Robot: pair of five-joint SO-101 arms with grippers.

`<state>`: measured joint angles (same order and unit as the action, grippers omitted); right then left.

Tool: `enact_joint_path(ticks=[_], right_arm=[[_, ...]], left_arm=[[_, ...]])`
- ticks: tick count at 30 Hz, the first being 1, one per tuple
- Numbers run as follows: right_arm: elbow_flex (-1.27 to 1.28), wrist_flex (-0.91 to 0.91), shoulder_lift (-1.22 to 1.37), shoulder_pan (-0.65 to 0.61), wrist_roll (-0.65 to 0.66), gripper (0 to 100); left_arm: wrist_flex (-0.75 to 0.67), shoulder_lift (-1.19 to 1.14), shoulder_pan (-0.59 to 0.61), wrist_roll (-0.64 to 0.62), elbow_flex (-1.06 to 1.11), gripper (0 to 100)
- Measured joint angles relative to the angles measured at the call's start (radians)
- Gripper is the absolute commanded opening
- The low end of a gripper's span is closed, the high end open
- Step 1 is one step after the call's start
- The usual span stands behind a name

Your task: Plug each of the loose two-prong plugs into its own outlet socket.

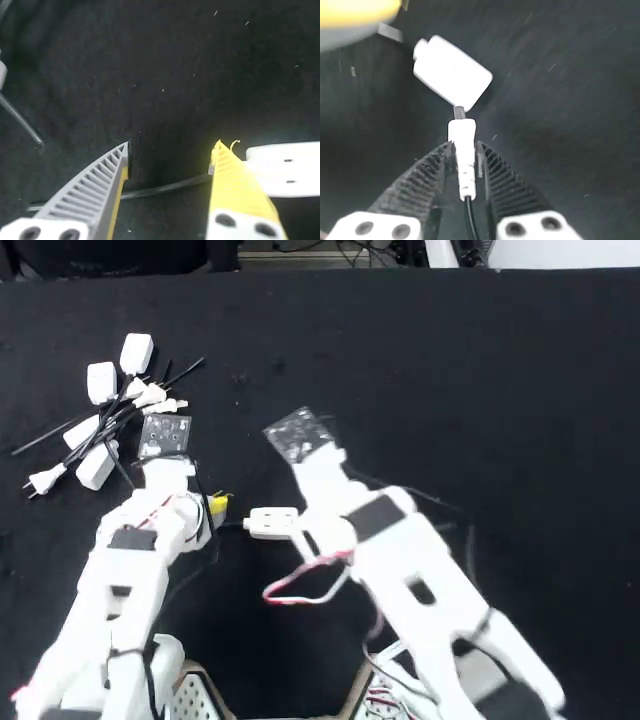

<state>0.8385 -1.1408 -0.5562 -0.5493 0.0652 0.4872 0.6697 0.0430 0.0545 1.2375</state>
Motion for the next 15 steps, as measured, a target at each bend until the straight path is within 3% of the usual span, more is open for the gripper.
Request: enact_joint_path(ticks=[10, 15], right_arm=[[-0.029, -0.006, 0.149, -0.095, -0.002, 1.1], [-0.029, 0.086, 0.250, -0.095, -0.002, 1.1]], left_arm=[[-0.017, -0.074, -0.003, -0.121, -0.018, 26], [-0.017, -0.074, -0.100, -0.064, 0.008, 26]])
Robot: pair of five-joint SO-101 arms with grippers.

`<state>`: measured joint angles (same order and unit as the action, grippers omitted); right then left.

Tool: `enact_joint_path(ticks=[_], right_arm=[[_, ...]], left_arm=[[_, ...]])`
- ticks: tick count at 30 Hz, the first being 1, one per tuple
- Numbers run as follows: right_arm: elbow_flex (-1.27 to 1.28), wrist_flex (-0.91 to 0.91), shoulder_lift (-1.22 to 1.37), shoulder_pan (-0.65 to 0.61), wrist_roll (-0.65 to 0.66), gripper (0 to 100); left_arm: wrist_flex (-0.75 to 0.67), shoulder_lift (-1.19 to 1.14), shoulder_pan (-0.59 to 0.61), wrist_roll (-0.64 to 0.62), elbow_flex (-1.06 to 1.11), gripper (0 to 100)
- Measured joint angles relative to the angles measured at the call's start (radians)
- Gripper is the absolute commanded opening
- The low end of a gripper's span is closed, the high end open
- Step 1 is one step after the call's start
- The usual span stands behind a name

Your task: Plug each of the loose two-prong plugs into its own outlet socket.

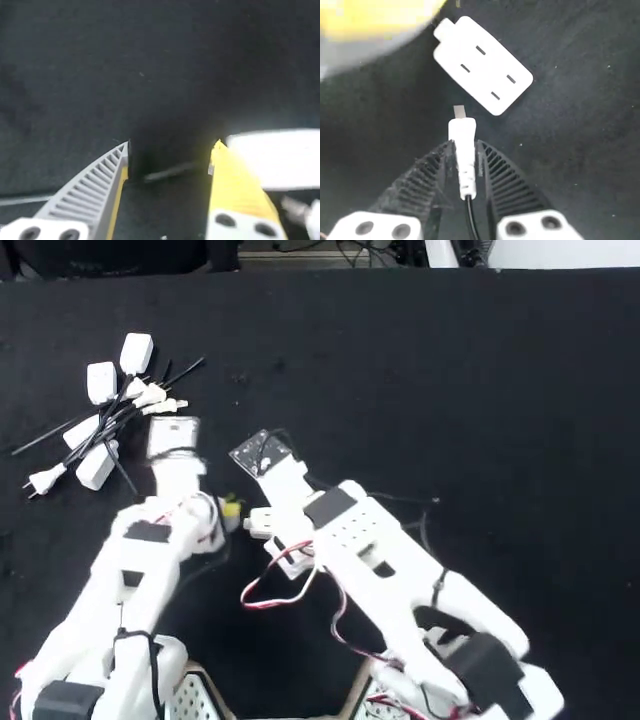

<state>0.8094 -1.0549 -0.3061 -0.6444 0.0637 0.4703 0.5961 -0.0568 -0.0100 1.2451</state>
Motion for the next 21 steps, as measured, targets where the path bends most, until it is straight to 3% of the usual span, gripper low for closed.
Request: enact_joint_path(ticks=[11, 21], right_arm=[[-0.121, -0.029, 0.104, 0.167, 0.060, 1.1], [-0.292, -0.236, 0.106, 0.292, 0.147, 1.1]], left_arm=[[0.095, 0.000, -0.186, 0.040, 0.005, 26], [0.098, 0.000, -0.193, 0.040, 0.005, 26]])
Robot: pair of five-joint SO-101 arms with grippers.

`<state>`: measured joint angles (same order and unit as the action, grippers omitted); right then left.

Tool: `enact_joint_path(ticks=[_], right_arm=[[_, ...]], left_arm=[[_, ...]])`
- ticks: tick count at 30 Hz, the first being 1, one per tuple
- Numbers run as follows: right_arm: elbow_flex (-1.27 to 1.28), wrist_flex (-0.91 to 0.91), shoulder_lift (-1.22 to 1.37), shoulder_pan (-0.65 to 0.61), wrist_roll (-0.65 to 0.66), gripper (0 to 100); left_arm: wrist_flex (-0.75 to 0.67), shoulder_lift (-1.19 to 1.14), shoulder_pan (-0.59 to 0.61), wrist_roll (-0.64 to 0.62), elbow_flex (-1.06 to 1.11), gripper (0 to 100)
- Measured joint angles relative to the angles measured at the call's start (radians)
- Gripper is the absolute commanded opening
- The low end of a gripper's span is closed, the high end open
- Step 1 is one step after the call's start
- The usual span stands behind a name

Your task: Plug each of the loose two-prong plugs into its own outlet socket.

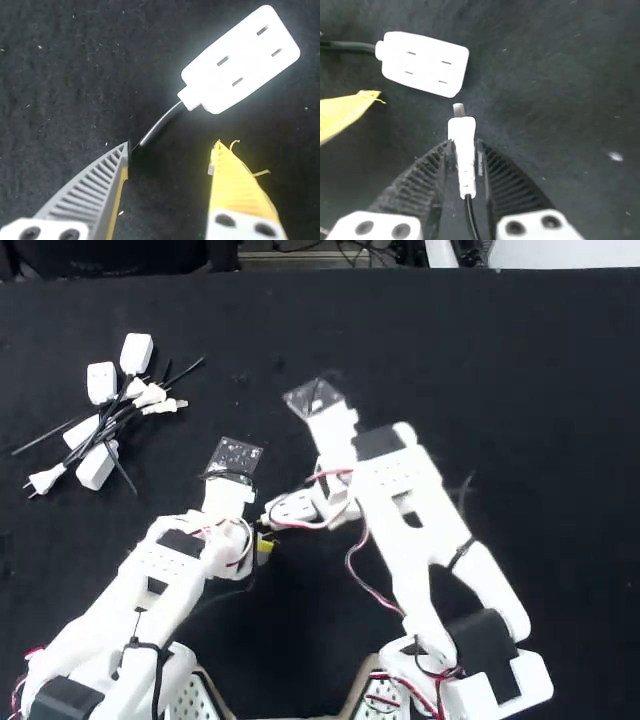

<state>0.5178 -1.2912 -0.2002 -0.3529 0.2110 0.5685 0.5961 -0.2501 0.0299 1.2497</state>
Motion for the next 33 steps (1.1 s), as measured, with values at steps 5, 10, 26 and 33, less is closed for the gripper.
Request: enact_joint_path(ticks=[5, 10, 26, 33], right_arm=[[-0.224, -0.167, 0.066, -0.012, 0.003, 1.1], [-0.370, -0.213, 0.218, -0.060, -0.043, 1.1], [-0.776, -0.434, 0.620, -0.064, -0.143, 1.0], [-0.787, -0.436, 0.634, -0.064, -0.180, 1.0]], left_arm=[[0.000, 0.000, 0.002, 0.000, 0.000, 26], [0.005, 0.000, 0.075, 0.000, -0.002, 26], [0.124, 0.000, 0.129, -0.002, -0.068, 26], [0.124, 0.000, 0.127, -0.002, -0.068, 26]])
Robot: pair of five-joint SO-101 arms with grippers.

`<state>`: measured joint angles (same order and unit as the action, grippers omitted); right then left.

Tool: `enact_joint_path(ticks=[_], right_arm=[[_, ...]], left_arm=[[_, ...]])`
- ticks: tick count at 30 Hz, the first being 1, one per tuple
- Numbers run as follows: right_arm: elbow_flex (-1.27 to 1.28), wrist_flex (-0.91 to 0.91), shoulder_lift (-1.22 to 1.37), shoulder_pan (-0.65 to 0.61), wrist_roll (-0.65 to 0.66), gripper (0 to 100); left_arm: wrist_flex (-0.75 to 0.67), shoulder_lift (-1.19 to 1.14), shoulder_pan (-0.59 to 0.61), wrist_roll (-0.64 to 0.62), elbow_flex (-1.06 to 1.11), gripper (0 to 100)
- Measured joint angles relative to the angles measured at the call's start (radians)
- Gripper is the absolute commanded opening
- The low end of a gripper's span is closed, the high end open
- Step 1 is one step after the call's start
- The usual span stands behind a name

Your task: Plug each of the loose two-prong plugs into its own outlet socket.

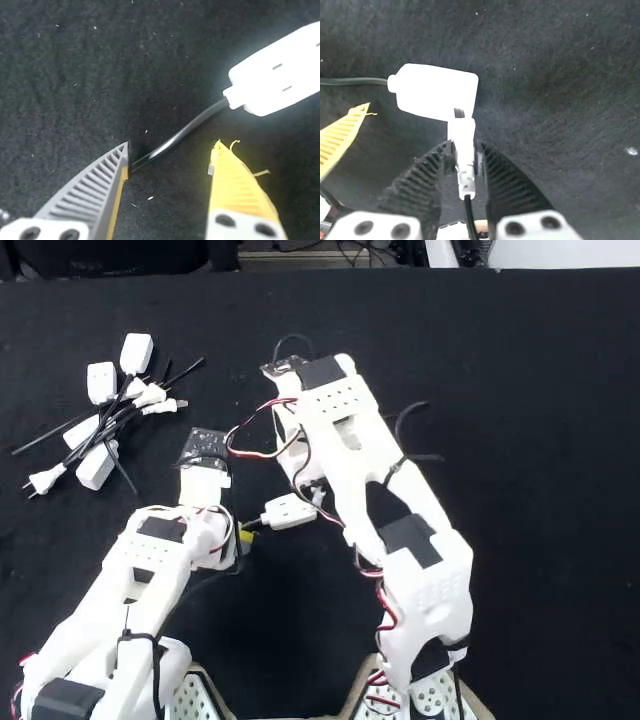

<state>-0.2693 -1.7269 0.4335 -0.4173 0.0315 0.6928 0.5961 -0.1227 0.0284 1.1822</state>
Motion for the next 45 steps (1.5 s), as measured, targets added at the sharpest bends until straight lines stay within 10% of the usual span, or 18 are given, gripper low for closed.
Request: enact_joint_path(ticks=[39, 45], right_arm=[[-0.152, -0.003, 0.213, -0.061, -0.037, 1.3], [-0.152, -0.003, 0.127, -0.094, 0.011, 19.6]], left_arm=[[0.002, 0.000, 0.003, -0.002, 0.000, 26], [0.002, 0.002, 0.054, -0.012, 0.000, 26]])
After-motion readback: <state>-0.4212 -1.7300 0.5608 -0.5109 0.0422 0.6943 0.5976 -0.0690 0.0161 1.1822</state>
